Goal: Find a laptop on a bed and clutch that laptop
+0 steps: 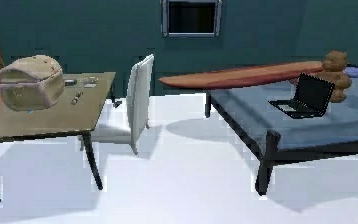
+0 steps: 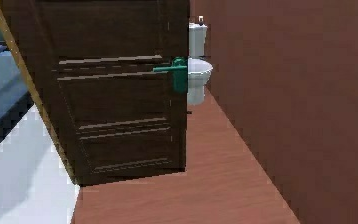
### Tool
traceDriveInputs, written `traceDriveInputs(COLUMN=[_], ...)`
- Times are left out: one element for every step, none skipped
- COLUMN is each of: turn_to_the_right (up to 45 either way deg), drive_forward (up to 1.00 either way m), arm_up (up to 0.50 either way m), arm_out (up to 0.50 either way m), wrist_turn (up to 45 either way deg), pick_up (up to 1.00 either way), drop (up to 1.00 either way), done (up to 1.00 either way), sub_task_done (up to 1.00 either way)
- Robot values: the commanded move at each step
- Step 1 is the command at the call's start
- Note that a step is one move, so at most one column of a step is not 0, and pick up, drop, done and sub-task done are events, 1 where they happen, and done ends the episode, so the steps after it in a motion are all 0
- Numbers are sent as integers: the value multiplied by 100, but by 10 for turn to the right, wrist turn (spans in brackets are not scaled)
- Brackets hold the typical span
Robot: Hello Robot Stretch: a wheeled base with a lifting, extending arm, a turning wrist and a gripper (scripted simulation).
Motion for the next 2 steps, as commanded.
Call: traceDriveInputs(turn_to_the_right=[360,0], drive_forward=[0,70], arm_up=[0,0], arm_out=[0,0], wrist_turn=[0,0], pick_up=[0,0], drop=[0,0], done=[0,0], sub_task_done=[0,0])
